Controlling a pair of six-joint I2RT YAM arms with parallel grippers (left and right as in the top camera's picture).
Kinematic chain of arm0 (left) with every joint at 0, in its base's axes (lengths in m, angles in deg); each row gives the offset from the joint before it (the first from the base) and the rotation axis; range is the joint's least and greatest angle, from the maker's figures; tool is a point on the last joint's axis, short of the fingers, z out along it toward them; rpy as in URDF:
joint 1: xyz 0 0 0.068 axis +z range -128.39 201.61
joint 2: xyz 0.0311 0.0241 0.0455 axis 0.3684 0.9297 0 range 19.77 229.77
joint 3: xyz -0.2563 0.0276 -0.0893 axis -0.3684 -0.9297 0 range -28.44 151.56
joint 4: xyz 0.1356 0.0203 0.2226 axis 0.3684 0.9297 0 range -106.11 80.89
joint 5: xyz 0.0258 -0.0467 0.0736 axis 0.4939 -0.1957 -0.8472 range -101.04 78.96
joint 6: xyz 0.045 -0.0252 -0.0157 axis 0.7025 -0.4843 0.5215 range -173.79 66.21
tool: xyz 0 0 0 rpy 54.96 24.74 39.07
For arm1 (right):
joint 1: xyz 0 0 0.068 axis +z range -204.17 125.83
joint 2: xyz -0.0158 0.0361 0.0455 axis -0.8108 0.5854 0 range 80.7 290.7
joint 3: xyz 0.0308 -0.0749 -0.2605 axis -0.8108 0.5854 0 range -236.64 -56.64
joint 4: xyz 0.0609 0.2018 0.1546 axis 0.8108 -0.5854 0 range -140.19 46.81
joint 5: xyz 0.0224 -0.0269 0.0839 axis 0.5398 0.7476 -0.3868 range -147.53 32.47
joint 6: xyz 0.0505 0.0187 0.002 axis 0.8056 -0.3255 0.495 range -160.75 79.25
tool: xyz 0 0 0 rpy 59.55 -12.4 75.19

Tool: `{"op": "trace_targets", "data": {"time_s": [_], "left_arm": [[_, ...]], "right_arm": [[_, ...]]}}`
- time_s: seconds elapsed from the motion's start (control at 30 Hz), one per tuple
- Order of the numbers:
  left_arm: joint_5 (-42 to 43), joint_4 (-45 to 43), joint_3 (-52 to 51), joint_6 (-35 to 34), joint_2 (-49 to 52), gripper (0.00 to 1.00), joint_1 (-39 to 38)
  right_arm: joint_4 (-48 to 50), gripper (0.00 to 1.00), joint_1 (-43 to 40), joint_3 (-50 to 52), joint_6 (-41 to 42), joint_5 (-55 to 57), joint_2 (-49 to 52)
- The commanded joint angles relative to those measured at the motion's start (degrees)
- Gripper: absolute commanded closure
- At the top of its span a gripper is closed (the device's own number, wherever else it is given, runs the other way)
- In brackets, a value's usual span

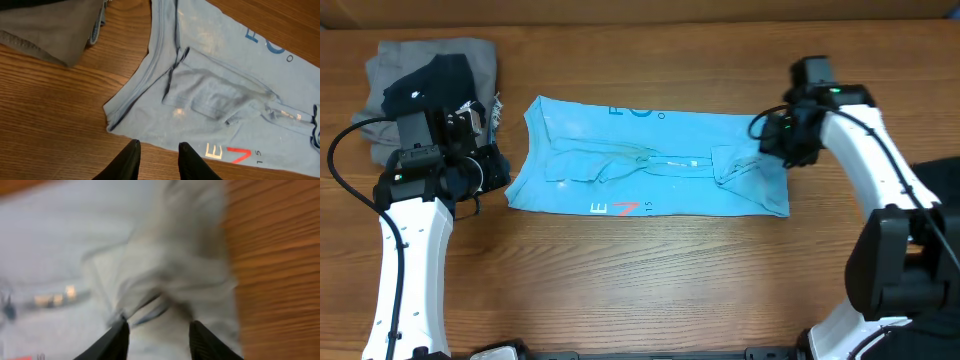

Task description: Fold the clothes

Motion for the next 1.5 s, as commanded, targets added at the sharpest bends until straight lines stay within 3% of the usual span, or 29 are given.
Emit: {"op": "trace_targets", "data": {"time_s": [0.0, 0.13, 0.43, 0.53, 0.6, 0.77, 1.0, 1.03, 1.1, 1.27, 1.47], "left_arm": [[0.9, 0.1, 1.0, 1.1, -1.3, 0.71, 0.2], [0.9, 0.2, 1.0, 1.1, -1.3, 0.71, 0.2], [0.9, 0.2, 1.0, 1.1, -1.3, 0.72, 0.2], [0.9, 0.2, 1.0, 1.1, -1.3, 0.72, 0.2], [0.9, 0.2, 1.0, 1.1, -1.3, 0.71, 0.2], [0.9, 0.1, 1.0, 1.1, -1.3, 0.71, 0.2], [0.9, -0.2, 1.0, 1.1, -1.3, 0.71, 0.2], [0.9, -0.3, 1.0, 1.1, -1.3, 0.71, 0.2], [0.9, -0.3, 1.0, 1.1, -1.3, 0.71, 0.2], [0.9, 0.2, 1.0, 1.1, -1.3, 0.71, 0.2], [0.9, 0.7, 1.0, 1.1, -1.3, 0.70, 0.2]], "right_arm": [[2.9, 0.31, -5.6, -1.1, 1.6, 0.9, 0.1], [6.3, 0.24, -8.6, 0.0, -2.3, -5.0, 2.1], [10.8, 0.26, -6.6, 3.8, -6.8, -8.0, 7.8], [10.3, 0.57, -6.5, 3.8, -7.1, -12.5, 9.0], [10.6, 0.71, -6.5, 3.7, -8.2, -15.6, 8.8], [11.4, 0.84, -6.5, 3.6, -8.2, -22.5, 7.0], [22.0, 0.83, -6.4, 3.6, -6.0, -42.4, 6.9], [24.9, 0.76, -6.4, 3.6, -6.0, -45.3, 6.9], [29.4, 0.47, -6.4, 3.6, -4.3, -47.9, 6.9], [31.7, 0.39, -7.5, 3.6, -1.7, -46.9, 6.8], [19.9, 0.41, -9.4, 3.6, -1.7, -33.0, 6.8]]}}
